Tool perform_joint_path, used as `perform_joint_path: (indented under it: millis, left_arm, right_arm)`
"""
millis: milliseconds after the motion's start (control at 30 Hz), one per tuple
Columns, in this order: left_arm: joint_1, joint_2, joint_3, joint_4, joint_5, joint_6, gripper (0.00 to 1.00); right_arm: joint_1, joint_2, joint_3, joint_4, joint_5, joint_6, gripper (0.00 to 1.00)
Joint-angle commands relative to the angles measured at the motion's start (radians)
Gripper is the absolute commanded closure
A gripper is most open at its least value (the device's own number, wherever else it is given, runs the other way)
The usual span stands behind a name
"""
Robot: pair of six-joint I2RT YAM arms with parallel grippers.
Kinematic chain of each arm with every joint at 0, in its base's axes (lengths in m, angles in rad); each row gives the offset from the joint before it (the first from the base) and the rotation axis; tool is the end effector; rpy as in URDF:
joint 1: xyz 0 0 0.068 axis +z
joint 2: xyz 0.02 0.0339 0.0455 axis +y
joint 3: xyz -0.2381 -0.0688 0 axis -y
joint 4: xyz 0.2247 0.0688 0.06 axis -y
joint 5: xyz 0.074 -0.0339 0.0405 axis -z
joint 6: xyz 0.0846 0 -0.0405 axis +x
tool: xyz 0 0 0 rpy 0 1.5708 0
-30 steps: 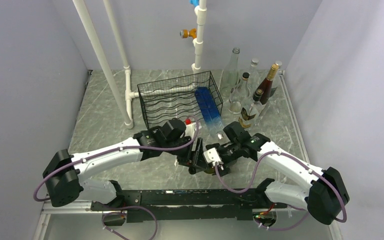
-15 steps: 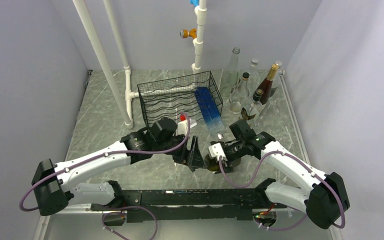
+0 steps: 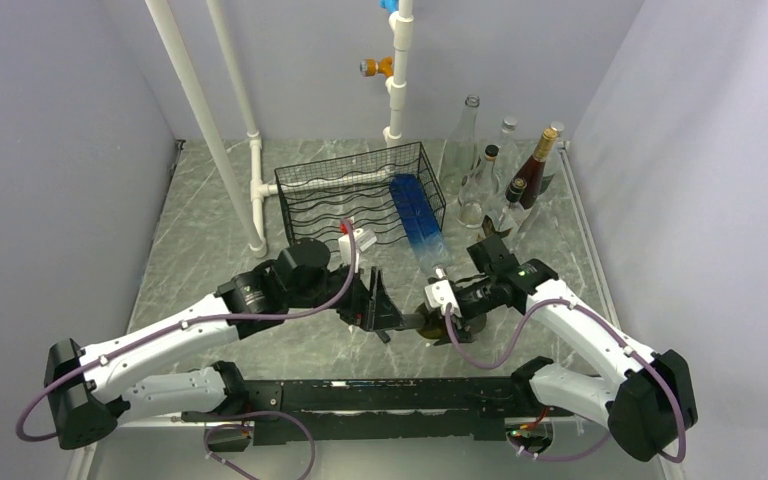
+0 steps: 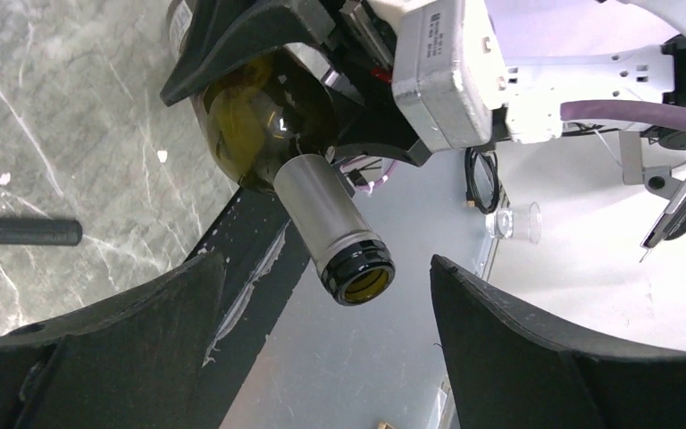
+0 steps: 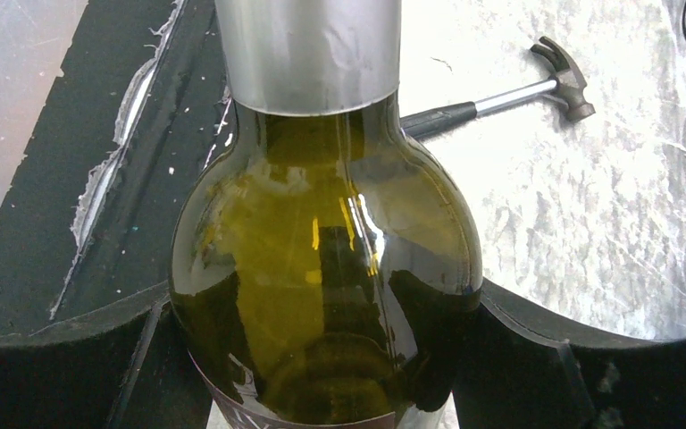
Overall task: Take the wine bottle off the wine rack
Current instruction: Pick up the wine bottle from the wine rack, then place the wine bottle at the center of the board.
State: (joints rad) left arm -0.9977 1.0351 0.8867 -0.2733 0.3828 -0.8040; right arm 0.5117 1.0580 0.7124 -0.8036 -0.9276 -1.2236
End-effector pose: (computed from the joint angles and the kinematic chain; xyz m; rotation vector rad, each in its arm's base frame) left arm 0.1191 -0.2429 0.2820 0.5087 2.2575 -1.4415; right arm 0.1290 0.1501 0.1875 -1.9052 1.2937 0.9028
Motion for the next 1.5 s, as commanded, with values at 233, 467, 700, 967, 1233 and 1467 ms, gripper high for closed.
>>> perform_joint_path:
  millis: [233, 467, 700, 967, 1233, 1467]
  left_arm:
    - [0.002, -0.171, -0.151, 0.295, -0.083, 0.127, 0.07]
    - [0.001, -0.298, -0.334, 0.595, -0.093, 0.286, 0.07]
    - [-0.024, -0.349, -0.459, 0.775, -0.1, 0.471, 0.01]
    - [-0.126, -0.3, -0.55, 1.019, -0.234, 0.702, 0.01]
    - [-0.173, -0.066, -0.517, 1.297, -0.287, 0.829, 0.0]
    - [-0.18, 0.125, -0.481, 1.536, -0.315, 0.811, 0.01]
  right_arm:
    - [-0.047, -0.045, 0.067, -0.025, -0.127, -0.045, 0.99]
    - [-0.087, -0.052, 0.07, -0.021, -0.173, -0.016, 1.0]
    - [-0.132, -0.051, 0.075, -0.016, -0.23, 0.011, 1.0]
    - [-0.173, -0.05, 0.072, -0.001, -0.29, 0.045, 1.0]
    - [-0.195, -0.047, 0.07, 0.0, -0.33, 0.054, 1.0]
    - [-0.204, -0.049, 0.065, 0.007, -0.338, 0.061, 0.99]
